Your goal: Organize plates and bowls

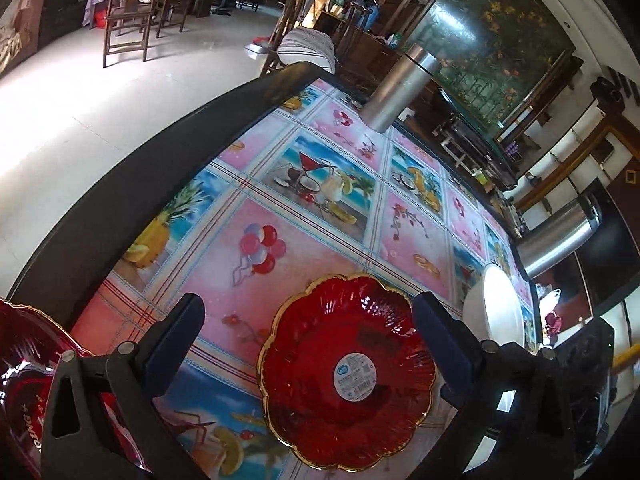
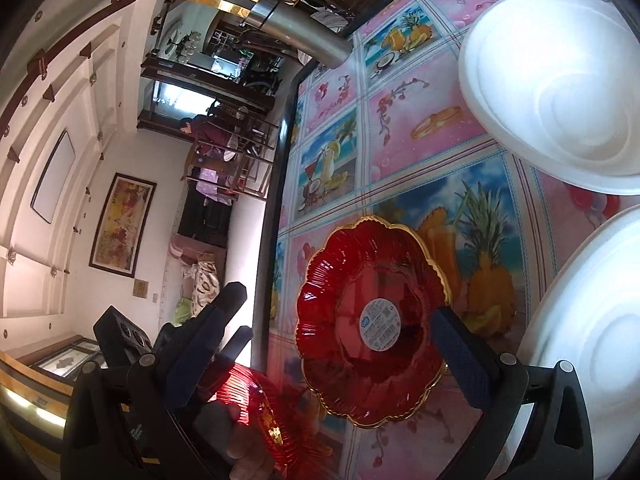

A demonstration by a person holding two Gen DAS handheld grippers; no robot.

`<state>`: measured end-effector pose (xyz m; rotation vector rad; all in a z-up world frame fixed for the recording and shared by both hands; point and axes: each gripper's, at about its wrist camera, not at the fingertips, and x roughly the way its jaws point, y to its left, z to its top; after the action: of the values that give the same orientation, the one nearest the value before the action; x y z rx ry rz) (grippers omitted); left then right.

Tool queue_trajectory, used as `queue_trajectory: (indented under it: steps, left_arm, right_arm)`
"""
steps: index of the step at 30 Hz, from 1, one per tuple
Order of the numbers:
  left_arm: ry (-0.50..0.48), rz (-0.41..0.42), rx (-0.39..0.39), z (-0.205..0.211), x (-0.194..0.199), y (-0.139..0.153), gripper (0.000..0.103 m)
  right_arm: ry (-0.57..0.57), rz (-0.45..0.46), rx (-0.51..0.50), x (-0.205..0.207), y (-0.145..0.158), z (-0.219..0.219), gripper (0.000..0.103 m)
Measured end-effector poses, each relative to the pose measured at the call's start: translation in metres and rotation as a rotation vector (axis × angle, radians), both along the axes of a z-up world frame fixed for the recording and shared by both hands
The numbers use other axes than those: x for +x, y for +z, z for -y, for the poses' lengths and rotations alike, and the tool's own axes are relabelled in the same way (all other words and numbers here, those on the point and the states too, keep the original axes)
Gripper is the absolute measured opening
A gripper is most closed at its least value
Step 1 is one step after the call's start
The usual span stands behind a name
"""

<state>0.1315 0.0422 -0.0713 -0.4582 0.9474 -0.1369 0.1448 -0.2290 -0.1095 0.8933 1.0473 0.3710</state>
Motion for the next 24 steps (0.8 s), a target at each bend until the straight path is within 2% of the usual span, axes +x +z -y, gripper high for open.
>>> queue_trajectory:
  steps: [6, 12, 16, 24]
  left_arm:
    - [-0.057, -0.082, -0.009, 0.005, 0.002, -0.008, 0.103]
    - [-0.072, -0.118, -0.036, 0.002, 0.001, -0.012, 0.103]
    - [-0.075, -0.144, -0.093, -0.003, 0.001, -0.017, 0.103]
    - [-0.077, -0.170, -0.156, -0.006, -0.003, -0.020, 0.103]
  right_arm:
    - [0.023, -0.032, 0.021, 0.001, -0.003, 0.004, 0.102]
    - [0.023, -0.055, 0.051, 0.001, -0.009, 0.007, 0.102]
    - [0.014, -0.059, 0.066, 0.001, -0.011, 0.010, 0.102]
    - [0.041, -0.056, 0.138, 0.002, -0.014, 0.005, 0.102]
